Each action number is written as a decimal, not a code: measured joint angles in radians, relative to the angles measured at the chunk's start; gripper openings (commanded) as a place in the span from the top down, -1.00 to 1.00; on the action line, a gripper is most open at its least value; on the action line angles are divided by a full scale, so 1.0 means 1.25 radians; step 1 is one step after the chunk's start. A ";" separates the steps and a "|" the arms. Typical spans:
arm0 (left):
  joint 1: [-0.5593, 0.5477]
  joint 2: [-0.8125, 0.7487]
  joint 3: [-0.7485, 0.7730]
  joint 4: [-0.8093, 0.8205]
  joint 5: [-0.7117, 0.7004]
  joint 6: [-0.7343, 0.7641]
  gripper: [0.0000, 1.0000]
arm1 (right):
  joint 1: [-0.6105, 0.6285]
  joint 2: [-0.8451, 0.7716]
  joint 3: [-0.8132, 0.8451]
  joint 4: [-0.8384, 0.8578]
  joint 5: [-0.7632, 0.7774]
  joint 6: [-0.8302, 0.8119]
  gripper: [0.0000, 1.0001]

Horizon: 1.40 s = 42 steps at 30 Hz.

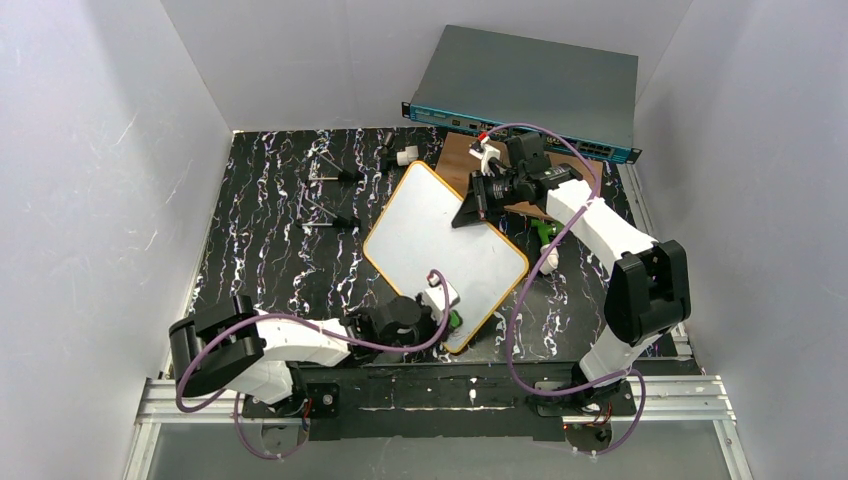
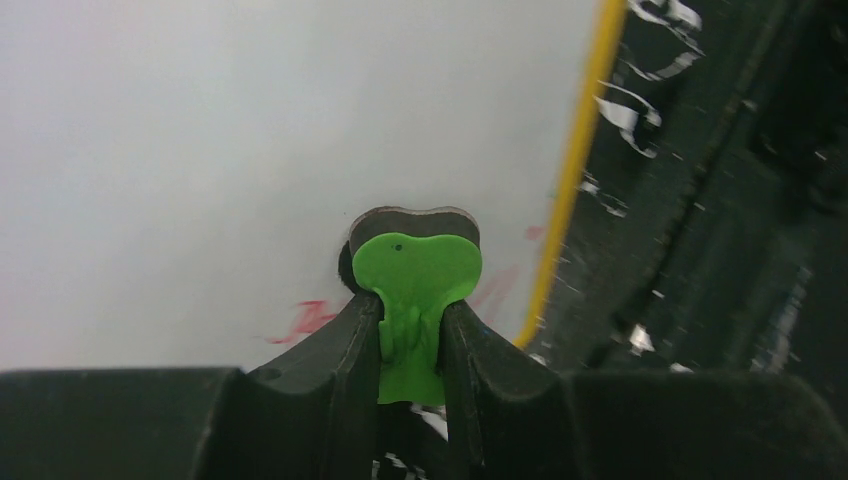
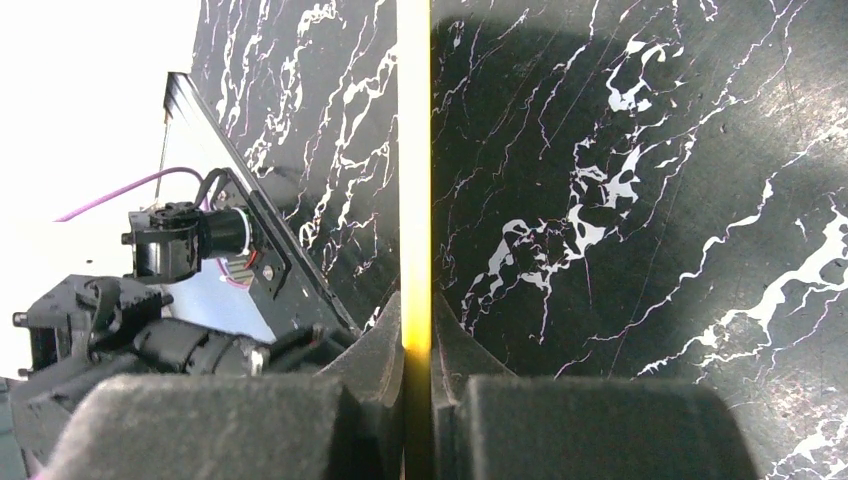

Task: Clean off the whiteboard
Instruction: Erase the whiteboard at the center of the board.

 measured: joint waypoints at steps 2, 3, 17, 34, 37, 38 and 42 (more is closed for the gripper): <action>-0.034 0.003 0.009 -0.024 0.032 -0.011 1.00 | 0.002 0.000 0.000 0.001 0.005 0.008 0.97; -0.044 0.005 0.012 -0.033 0.043 -0.015 1.00 | 0.003 0.000 -0.001 0.002 0.007 0.011 0.97; 0.156 -0.010 -0.008 -0.079 0.023 -0.043 1.00 | -0.003 0.000 -0.005 0.040 0.027 0.031 0.97; -0.018 0.097 0.063 -0.040 0.035 -0.024 1.00 | -0.029 -0.017 -0.005 0.024 0.026 0.012 0.97; -0.054 0.134 0.113 -0.067 0.044 -0.030 1.00 | -0.036 -0.028 -0.005 0.008 0.027 -0.003 0.97; -0.060 0.140 0.125 -0.078 0.041 -0.033 1.00 | -0.036 -0.032 -0.005 0.004 0.027 -0.008 0.97; -0.045 0.136 0.128 -0.092 0.034 -0.060 1.00 | -0.036 -0.038 -0.006 -0.001 0.033 -0.012 0.97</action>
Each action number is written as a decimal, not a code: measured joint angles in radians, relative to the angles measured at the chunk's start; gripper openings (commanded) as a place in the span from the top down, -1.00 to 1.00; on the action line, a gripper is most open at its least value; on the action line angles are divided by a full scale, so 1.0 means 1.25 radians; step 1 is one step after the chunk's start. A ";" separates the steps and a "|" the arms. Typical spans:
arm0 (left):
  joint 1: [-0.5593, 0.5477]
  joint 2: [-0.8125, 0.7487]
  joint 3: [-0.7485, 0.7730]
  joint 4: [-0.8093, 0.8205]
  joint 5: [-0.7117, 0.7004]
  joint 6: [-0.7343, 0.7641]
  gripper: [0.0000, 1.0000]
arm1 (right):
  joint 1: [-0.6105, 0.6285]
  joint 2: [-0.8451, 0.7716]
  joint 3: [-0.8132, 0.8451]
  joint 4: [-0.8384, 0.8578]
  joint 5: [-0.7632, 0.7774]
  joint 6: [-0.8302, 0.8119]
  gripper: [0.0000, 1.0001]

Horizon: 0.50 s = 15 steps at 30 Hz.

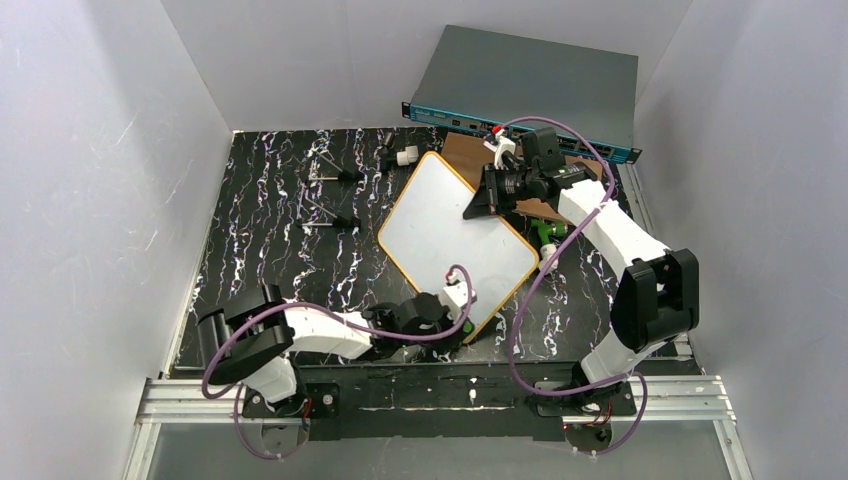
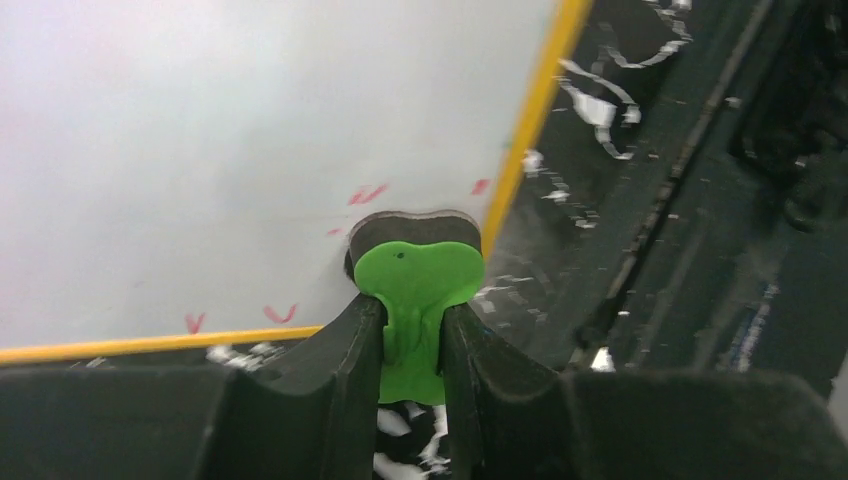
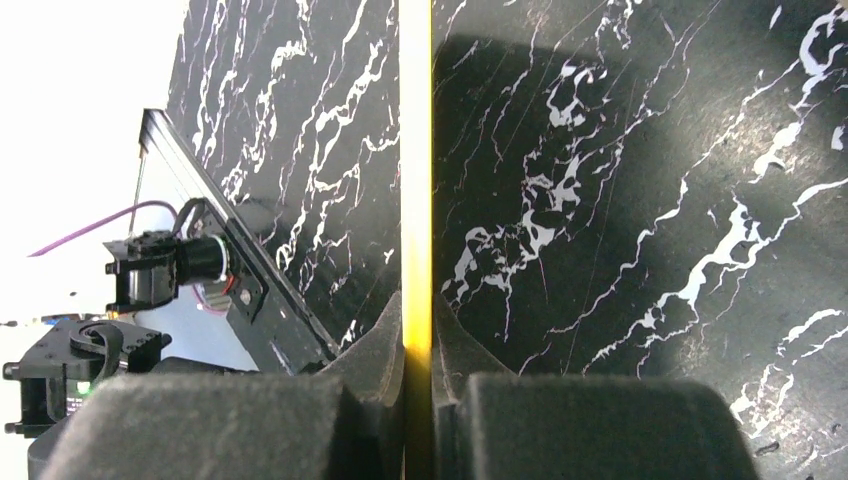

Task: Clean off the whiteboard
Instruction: Erase the whiteboard at the center of the board.

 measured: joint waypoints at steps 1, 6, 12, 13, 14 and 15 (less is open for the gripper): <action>0.013 -0.007 -0.011 0.006 0.010 -0.010 1.00 | 0.000 0.000 0.000 0.002 0.002 0.003 0.97; 0.188 -0.062 -0.094 0.026 0.006 -0.024 1.00 | 0.009 0.000 -0.004 0.028 0.026 0.035 0.97; 0.319 -0.052 -0.103 0.054 0.001 -0.006 1.00 | 0.013 0.000 -0.012 0.044 0.034 0.053 0.97; 0.326 -0.047 -0.102 0.060 0.010 -0.003 1.00 | 0.013 0.000 -0.012 0.047 0.035 0.054 0.97; 0.331 -0.044 -0.101 0.064 0.019 0.000 1.00 | 0.013 0.000 -0.012 0.049 0.036 0.055 0.97; 0.334 -0.041 -0.100 0.067 0.027 0.005 1.00 | 0.013 0.000 -0.012 0.050 0.037 0.056 0.97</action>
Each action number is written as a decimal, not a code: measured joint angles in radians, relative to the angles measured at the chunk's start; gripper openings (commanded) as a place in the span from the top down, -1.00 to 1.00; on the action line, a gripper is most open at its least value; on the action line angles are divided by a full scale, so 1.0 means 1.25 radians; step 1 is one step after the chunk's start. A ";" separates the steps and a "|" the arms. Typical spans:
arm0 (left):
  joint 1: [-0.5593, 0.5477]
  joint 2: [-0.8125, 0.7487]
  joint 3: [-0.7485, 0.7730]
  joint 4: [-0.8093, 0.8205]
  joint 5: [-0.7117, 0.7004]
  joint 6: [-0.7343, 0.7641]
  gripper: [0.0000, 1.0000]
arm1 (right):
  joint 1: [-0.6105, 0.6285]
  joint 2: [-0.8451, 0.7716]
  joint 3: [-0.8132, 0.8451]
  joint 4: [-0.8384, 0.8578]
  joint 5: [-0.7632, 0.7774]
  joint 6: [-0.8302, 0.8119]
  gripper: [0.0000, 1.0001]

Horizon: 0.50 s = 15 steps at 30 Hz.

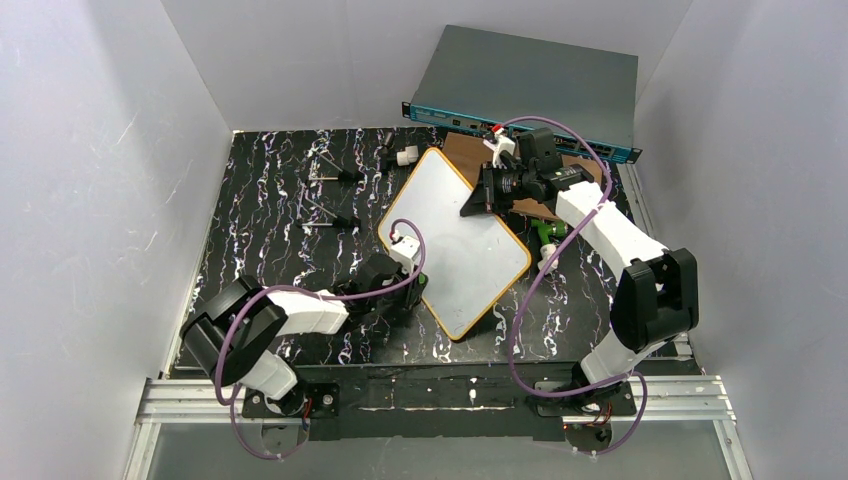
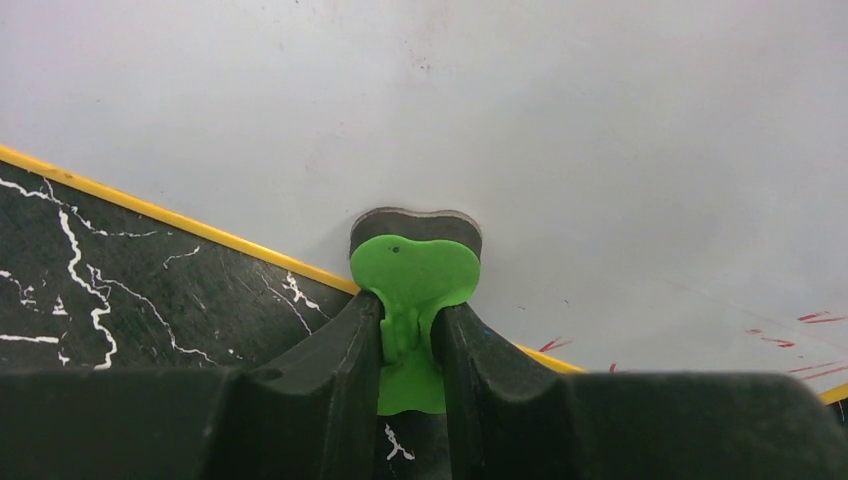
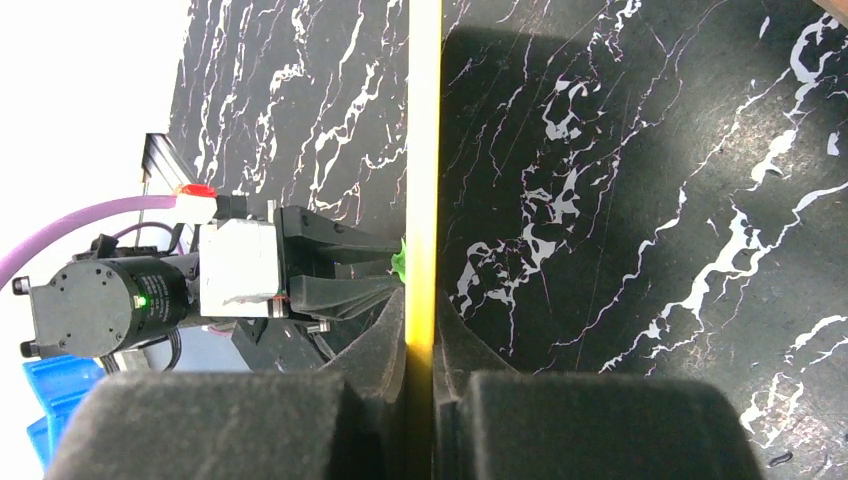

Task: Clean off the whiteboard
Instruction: Erase the whiteboard at the center of the board.

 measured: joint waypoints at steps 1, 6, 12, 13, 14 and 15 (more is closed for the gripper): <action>0.004 0.002 0.004 -0.001 0.012 0.003 1.00 | 0.000 0.000 0.000 0.000 0.000 0.000 0.97; -0.029 0.002 0.021 -0.032 0.001 0.003 1.00 | 0.000 -0.001 0.000 0.001 0.001 -0.001 0.97; -0.177 0.000 0.069 -0.122 -0.063 -0.124 1.00 | -0.005 -0.003 0.003 -0.009 -0.005 -0.014 0.97; -0.202 0.001 0.075 -0.132 -0.070 -0.146 1.00 | -0.006 -0.003 0.003 -0.012 -0.007 -0.017 0.97; -0.216 0.001 0.084 -0.151 -0.075 -0.172 1.00 | -0.006 -0.003 0.003 -0.014 -0.010 -0.019 0.97; -0.224 0.001 0.092 -0.167 -0.078 -0.191 1.00 | -0.006 -0.003 0.003 -0.015 -0.012 -0.020 0.97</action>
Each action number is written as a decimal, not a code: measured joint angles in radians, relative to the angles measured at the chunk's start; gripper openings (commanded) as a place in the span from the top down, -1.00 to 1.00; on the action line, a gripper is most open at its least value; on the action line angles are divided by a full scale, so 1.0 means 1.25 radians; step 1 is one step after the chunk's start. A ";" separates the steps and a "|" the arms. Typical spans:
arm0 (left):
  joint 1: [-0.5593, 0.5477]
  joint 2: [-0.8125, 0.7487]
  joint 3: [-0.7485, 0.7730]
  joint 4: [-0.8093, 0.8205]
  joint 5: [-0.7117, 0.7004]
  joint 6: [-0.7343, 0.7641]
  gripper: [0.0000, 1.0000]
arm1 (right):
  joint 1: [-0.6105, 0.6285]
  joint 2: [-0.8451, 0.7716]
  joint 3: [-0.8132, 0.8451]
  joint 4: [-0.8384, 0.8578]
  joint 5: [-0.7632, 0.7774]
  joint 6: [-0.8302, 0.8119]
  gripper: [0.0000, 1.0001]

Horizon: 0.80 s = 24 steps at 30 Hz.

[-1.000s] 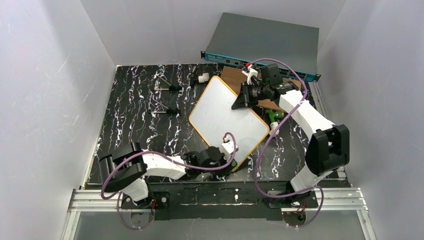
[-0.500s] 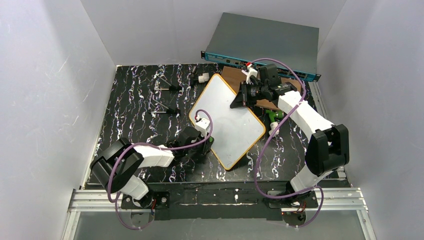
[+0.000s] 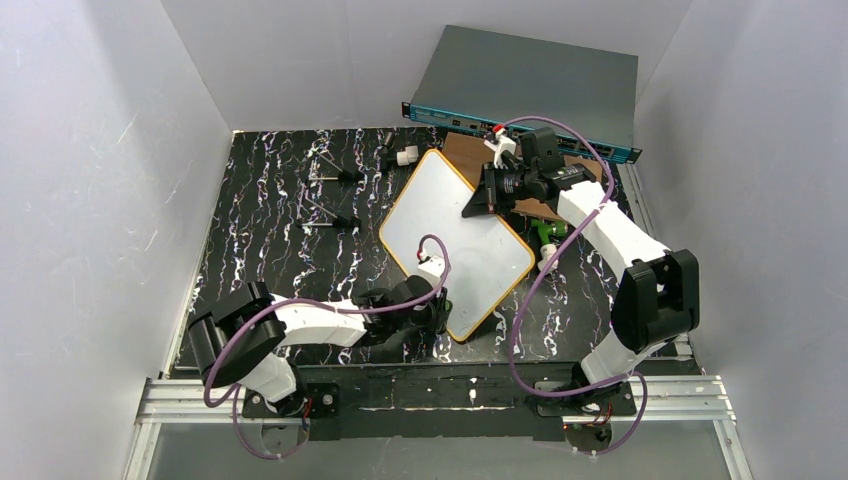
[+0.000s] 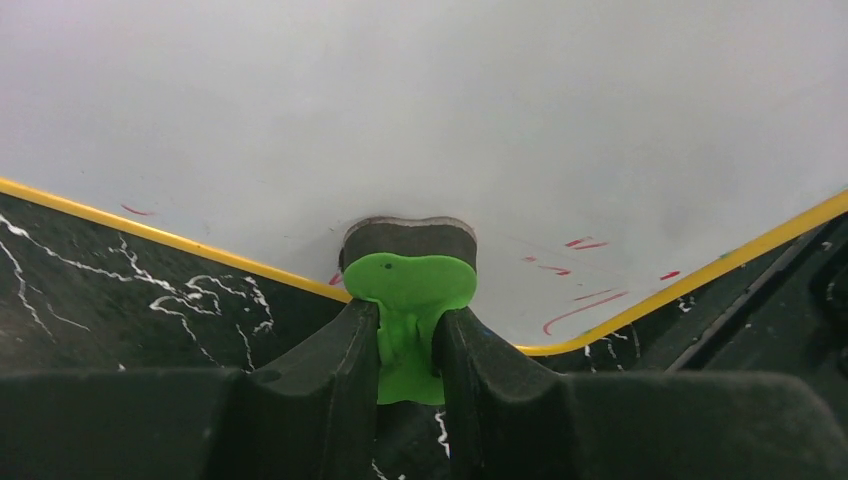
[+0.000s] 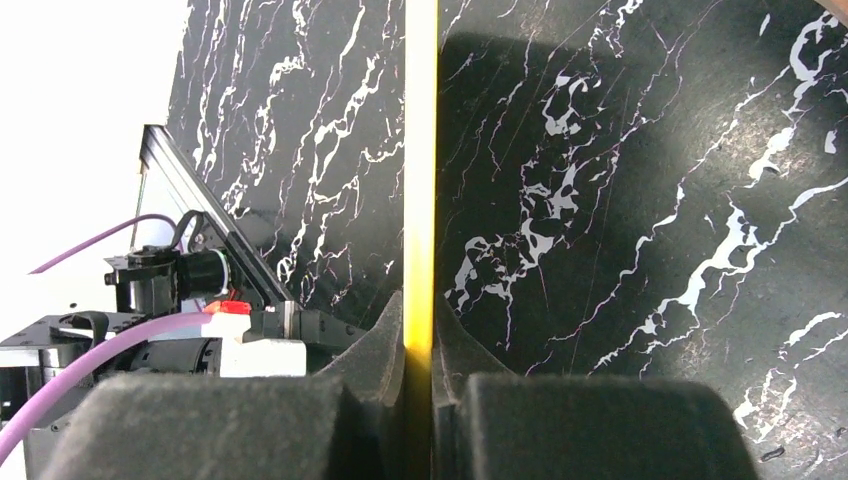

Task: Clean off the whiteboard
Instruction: Erase the whiteboard at the center of the board.

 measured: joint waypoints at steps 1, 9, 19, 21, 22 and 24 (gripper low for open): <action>-0.005 0.000 0.008 -0.017 -0.003 -0.021 1.00 | 0.000 0.000 0.000 -0.002 -0.002 0.000 0.97; 0.071 -0.054 -0.031 -0.019 0.025 -0.217 1.00 | 0.005 0.009 -0.002 0.001 -0.006 0.012 0.97; 0.318 -0.093 -0.112 0.059 0.023 -0.385 1.00 | 0.028 0.025 -0.005 0.009 -0.030 0.026 0.97; 0.334 -0.070 -0.107 0.066 0.039 -0.403 1.00 | 0.024 0.025 -0.005 0.012 -0.028 0.026 0.97; 0.339 -0.059 -0.102 0.066 0.049 -0.413 1.00 | 0.020 0.025 -0.005 0.015 -0.027 0.026 0.97; 0.341 -0.044 -0.092 0.060 0.064 -0.435 1.00 | 0.013 0.025 -0.005 0.016 -0.025 0.027 0.97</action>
